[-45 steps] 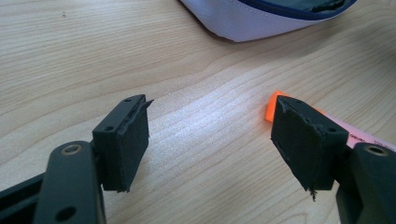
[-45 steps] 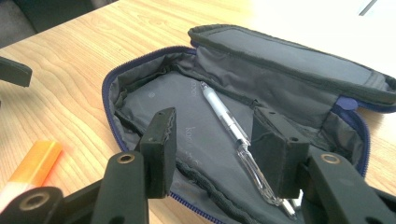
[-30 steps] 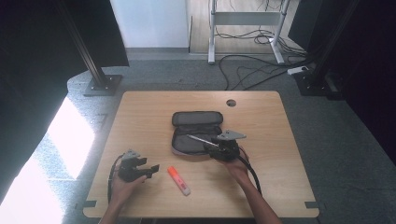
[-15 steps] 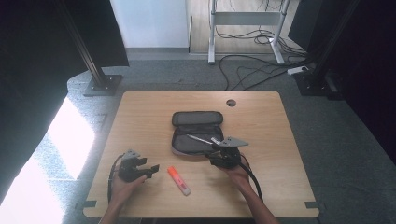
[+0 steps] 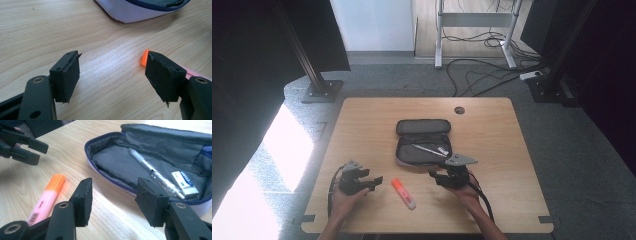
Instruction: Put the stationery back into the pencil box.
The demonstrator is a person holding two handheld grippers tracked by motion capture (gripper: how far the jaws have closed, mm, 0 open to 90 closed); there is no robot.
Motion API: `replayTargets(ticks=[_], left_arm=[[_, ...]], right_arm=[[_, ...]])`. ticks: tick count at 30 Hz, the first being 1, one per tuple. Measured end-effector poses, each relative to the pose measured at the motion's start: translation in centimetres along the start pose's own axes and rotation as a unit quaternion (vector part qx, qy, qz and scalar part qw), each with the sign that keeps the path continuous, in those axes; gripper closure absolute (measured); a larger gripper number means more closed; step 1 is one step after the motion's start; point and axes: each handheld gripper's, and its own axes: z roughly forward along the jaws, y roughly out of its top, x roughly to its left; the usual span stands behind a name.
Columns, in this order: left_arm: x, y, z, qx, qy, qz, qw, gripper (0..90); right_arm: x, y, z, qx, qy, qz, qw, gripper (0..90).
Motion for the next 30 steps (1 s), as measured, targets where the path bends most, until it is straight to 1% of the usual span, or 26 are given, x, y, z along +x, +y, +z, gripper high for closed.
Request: replayTargets(ticks=[8, 17, 22, 30], left_arm=[[0.0, 0.0, -0.1, -0.002, 0.0, 0.0, 1.0, 28.4], [0.0, 0.0, -0.1, -0.003, 0.0, 0.001, 1.0, 28.4], [-0.1, 0.0, -0.1, -0.003, 0.0, 0.001, 1.0, 28.4], [-0.1, 0.0, -0.1, -0.002, 0.001, 0.002, 1.0, 28.4]], right_arm=[[0.8, -0.8, -0.2, 0.006, 0.007, -0.002, 1.0, 45.5], [1.6, -1.2, -0.5, 0.007, 0.013, -0.001, 0.9999, 45.4], [1.9, -1.3, -0.5, 0.009, 0.018, -0.003, 0.9998, 45.2], [3.0, -1.3, -0.3, 0.009, 0.031, -0.009, 0.9994, 45.0]])
